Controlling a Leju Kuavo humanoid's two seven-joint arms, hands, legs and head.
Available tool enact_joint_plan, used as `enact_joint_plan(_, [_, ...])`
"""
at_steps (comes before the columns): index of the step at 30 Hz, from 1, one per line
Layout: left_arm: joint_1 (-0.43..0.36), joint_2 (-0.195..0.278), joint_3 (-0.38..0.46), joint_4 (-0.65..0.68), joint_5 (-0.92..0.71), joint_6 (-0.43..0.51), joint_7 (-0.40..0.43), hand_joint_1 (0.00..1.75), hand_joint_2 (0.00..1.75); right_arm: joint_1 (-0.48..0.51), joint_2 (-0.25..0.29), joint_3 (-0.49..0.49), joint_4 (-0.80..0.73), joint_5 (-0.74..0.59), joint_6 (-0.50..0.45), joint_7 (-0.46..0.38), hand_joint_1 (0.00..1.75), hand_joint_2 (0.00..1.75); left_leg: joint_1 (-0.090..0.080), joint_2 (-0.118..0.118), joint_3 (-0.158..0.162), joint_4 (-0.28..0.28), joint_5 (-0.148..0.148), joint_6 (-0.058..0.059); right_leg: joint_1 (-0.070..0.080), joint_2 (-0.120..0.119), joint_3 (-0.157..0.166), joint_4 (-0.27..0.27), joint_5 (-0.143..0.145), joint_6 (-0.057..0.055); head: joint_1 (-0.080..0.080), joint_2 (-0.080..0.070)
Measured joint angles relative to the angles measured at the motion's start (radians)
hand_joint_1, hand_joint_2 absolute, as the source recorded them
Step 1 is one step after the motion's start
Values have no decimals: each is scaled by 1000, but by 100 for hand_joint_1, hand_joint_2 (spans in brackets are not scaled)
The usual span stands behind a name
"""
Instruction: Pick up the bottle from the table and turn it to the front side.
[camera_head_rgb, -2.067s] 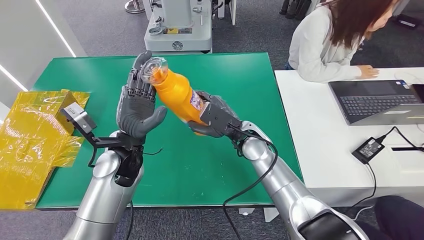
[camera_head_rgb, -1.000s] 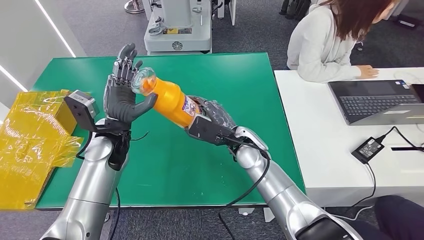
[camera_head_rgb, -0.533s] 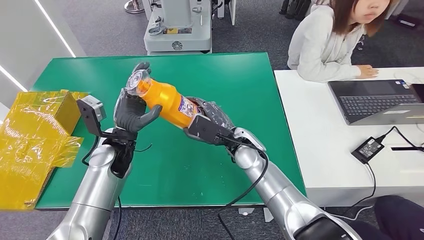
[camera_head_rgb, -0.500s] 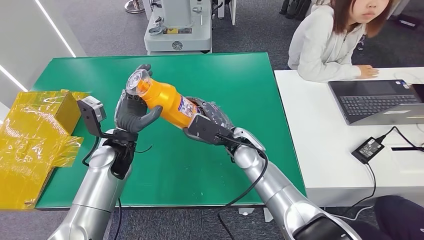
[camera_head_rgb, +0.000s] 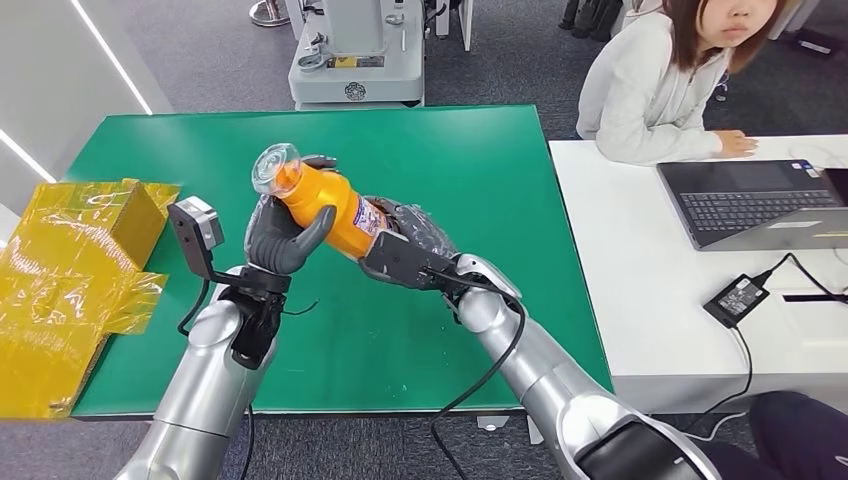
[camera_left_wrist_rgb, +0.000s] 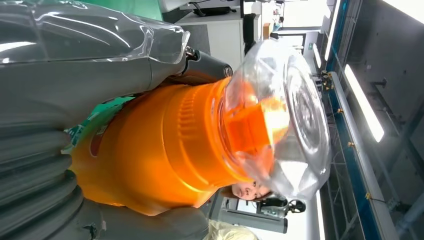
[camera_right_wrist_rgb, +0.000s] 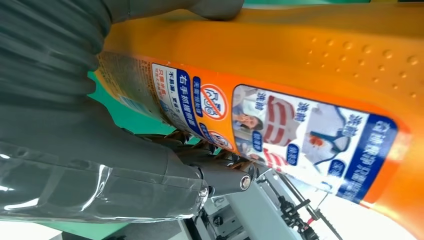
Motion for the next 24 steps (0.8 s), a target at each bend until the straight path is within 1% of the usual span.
enact_joint_plan(1, [-1, -3, -3, 0, -1, 3, 1, 82, 175, -1, 0, 0, 4, 1, -1, 0, 175, 175, 0, 0, 0, 0, 0, 0, 0, 0, 0, 0, 0, 0, 0, 0])
enact_joint_plan(2, [-3, -6, -6, 0, -2, 6, 2, 95, 175, -2, 0, 0, 9, 2, -2, 0, 175, 175, 0, 0, 0, 0, 0, 0, 0, 0, 0, 0, 0, 0, 0, 0])
enact_joint_plan(4, [-9, -12, -16, 0, -8, 15, 6, 135, 175, -3, 0, 0, 17, 3, -4, 0, 175, 175, 0, 0, 0, 0, 0, 0, 0, 0, 0, 0, 0, 0, 0, 0])
enact_joint_plan(5, [-12, -16, -21, 0, -13, 20, 7, 158, 175, -4, 0, 0, 22, 3, -6, 0, 175, 175, 0, 0, 0, 0, 0, 0, 0, 0, 0, 0, 0, 0, 0, 0])
enact_joint_plan(6, [-15, -20, -26, 0, -19, 27, 7, 167, 175, -6, 0, -1, 27, 4, -8, 0, 175, 175, 0, 0, 0, 0, 0, 0, 0, 0, 0, 0, 0, 0, 0, 0])
enact_joint_plan(7, [-18, -24, -30, 0, -26, 34, 7, 171, 175, -8, 0, -1, 32, 5, -10, -1, 175, 175, 0, 0, 0, 0, 0, 0, 0, 0, 0, 0, 0, 0, 0, 0])
enact_joint_plan(8, [-22, -27, -35, 1, -34, 42, 6, 175, 175, -10, 0, -2, 36, 6, -13, -3, 170, 175, 0, 0, 0, 0, 0, 0, 0, 1, 0, 0, 0, 0, 0, 0])
enact_joint_plan(9, [-24, -30, -39, 1, -43, 50, 4, 175, 175, -11, 0, -2, 39, 7, -16, -4, 147, 175, 0, 1, 0, 0, 0, 0, 0, 1, 0, 0, 0, 0, 0, 0])
enact_joint_plan(11, [-30, -35, -46, 5, -61, 67, -5, 175, 175, -12, 0, -5, 43, 8, -22, -8, 60, 175, 0, 1, 0, 0, 0, 0, 0, 1, 0, 0, 0, 0, 0, 0])
enact_joint_plan(12, [-33, -36, -50, 8, -74, 77, -12, 175, 175, -13, 0, -7, 44, 8, -24, -10, 21, 175, 0, 1, 0, 0, 0, 0, 0, 1, 0, 0, 0, 0, 0, 0])
enact_joint_plan(13, [-36, -37, -54, 10, -91, 87, -21, 175, 175, -13, 0, -10, 45, 5, -24, -12, 1, 175, 0, 1, 0, 0, 0, 0, 0, 1, -1, 0, 0, 0, 0, 0])
enact_joint_plan(15, [-44, -38, -62, 15, -142, 117, -45, 175, 175, -8, -2, -20, 41, -6, -18, -20, 0, 175, 0, 0, 0, 0, 0, 0, 0, 1, -1, 0, 0, 0, 0, 0])
enact_joint_plan(18, [-58, -32, -68, 23, -264, 174, -80, 175, 175, 21, -15, -45, 6, -26, -6, -38, 0, 175, 0, 0, 0, 0, 0, 0, 0, 0, 0, 0, 0, 0, 0, 0])
enact_joint_plan(21, [-68, -8, -67, 32, -397, 232, -103, 175, 175, 76, -41, -69, -62, -38, 5, -50, 0, 175, 0, 1, 0, 0, 0, 0, 0, 1, -1, 0, 0, 0, 0, 0])
enact_joint_plan(24, [-71, 19, -63, 37, -488, 262, -117, 175, 175, 135, -68, -89, -141, -50, 22, -58, 0, 175, 0, 0, 0, 0, 0, 0, 0, 1, -1, 0, 0, 0, 0, 0])
